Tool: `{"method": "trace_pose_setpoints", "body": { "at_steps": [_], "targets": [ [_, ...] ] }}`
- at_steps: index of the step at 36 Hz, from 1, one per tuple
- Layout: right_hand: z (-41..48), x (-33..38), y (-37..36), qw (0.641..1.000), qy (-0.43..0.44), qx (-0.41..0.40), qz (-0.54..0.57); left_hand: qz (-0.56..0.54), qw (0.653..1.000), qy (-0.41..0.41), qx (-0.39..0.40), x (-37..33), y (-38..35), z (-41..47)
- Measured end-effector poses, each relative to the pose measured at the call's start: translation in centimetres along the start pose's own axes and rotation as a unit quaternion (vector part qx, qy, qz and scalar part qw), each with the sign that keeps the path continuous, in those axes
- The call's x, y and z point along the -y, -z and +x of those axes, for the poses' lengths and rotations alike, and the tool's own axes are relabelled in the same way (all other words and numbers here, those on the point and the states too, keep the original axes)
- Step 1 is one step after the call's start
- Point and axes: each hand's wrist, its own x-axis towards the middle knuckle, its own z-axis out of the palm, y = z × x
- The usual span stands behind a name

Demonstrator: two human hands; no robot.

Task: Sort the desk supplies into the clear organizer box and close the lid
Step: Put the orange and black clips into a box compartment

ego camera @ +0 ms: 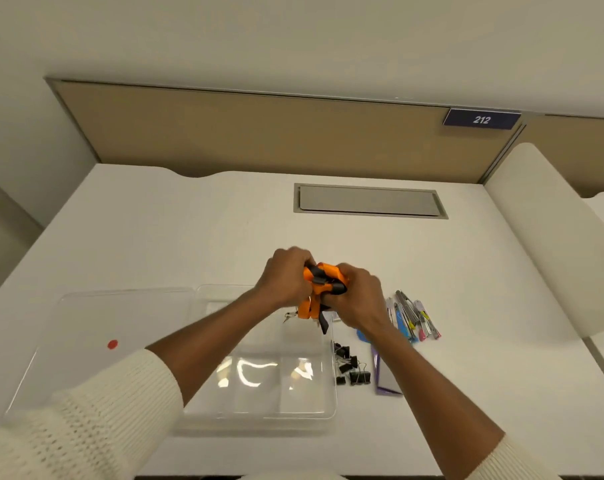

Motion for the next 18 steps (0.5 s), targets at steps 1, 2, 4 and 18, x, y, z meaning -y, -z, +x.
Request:
{"method": "trace_pose_setpoints", "body": {
  "at_steps": [1,2,4,18],
  "targets": [
    [0.0,-0.5,-0.6,1.0,0.0,0.011,-0.019,0.001,1.0,0.005,0.008,0.6,-0.7,0.0],
    [0.0,-0.9,-1.2,0.999,0.001,0.023,-0.039,0.001,1.0,0.009,0.016,1.1,-1.4,0.0],
    [0.0,-1.8,-2.1,0.996,0.007,0.047,-0.07,0.0,1.0,0.013,0.027,2.2,-2.7,-0.1],
    [-1.0,-2.3,-4.2,0.971,0.094,0.092,-0.197,0.112,0.98,-0.114,0.118,5.9,-5.7,-0.6]
  ]
}}
